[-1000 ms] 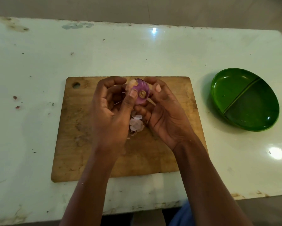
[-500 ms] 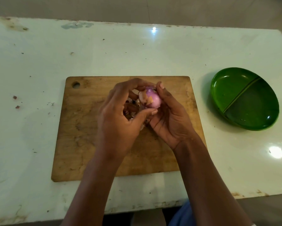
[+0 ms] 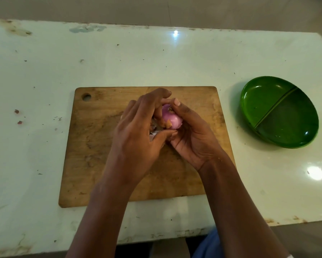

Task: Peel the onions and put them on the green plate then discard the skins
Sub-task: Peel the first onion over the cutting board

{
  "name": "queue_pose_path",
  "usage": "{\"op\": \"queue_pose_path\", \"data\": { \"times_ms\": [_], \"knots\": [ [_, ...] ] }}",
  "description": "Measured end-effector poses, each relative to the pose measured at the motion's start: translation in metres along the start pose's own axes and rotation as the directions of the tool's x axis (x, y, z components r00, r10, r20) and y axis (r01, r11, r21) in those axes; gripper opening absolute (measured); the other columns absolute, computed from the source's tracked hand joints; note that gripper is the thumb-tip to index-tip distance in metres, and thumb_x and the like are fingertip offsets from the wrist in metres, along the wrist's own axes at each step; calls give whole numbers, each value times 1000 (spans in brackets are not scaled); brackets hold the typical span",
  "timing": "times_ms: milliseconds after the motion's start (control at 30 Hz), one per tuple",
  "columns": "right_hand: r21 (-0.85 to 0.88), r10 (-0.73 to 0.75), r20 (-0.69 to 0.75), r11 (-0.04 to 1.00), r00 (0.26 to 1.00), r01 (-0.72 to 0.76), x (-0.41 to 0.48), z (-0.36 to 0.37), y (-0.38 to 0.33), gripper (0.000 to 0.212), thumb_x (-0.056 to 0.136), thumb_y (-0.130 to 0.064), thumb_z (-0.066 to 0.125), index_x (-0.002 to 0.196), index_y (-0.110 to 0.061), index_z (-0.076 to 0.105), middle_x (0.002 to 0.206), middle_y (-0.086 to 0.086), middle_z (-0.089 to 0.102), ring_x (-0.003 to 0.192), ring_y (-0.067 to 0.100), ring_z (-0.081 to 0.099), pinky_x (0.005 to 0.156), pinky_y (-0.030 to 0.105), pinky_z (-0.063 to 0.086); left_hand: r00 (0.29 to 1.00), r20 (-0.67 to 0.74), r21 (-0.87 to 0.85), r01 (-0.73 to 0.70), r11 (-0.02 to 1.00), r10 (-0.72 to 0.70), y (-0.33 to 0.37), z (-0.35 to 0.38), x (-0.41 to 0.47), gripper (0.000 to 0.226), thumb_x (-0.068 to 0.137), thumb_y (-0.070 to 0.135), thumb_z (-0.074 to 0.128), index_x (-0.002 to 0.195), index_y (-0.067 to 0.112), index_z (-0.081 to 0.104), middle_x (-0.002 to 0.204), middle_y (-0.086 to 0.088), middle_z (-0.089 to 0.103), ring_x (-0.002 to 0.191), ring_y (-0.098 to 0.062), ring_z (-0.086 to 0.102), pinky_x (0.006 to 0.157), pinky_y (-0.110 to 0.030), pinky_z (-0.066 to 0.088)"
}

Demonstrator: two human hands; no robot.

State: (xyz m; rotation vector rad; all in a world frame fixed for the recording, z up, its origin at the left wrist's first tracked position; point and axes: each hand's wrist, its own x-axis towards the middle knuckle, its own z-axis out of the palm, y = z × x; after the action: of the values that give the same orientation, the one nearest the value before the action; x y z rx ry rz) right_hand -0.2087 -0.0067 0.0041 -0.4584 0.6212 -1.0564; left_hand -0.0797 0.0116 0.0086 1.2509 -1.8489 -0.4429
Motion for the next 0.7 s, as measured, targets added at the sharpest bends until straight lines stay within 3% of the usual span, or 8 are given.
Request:
{"op": "queue_pose_path", "data": {
  "times_ms": [267,433,533,700],
  "knots": [
    [-69,6,-39,998,999,-9,1,0,1,24,84,-21,54,80,-12,77,83,8,71,74,16,69,64,22,55,1000,-19,13,15,1000,-15,-2,-2,-1,64,67,16,84,118,16,45,84,0,58,71,-9,54,66,-18,46],
    [30,17,-61,999,998,-15,2,-1,0,20,87,-19,54,91,-5,68,83,11,67,65,13,65,53,19,52,998,-57,-12,38,999,-39,3,1,-2,50,71,18,76,112,20,46,76,4,58,70,-8,56,68,-27,50],
    [53,11,-59,999,998,-7,3,-3,1,21,85,-20,55,87,-6,71,85,12,68,68,15,65,56,20,54,997,-67,-37,32,999,-34,4,2,-2,50,72,17,77,113,20,47,77,4,57,71,-10,58,68,-33,53],
    [43,-10,-80,999,997,13,5,-6,3,24,83,-22,61,95,-3,68,95,16,67,76,19,67,63,24,56,993,-96,-159,53,986,-69,3,-3,1,57,72,12,81,120,15,51,95,-1,62,82,-12,62,72,-20,53]
  ]
}}
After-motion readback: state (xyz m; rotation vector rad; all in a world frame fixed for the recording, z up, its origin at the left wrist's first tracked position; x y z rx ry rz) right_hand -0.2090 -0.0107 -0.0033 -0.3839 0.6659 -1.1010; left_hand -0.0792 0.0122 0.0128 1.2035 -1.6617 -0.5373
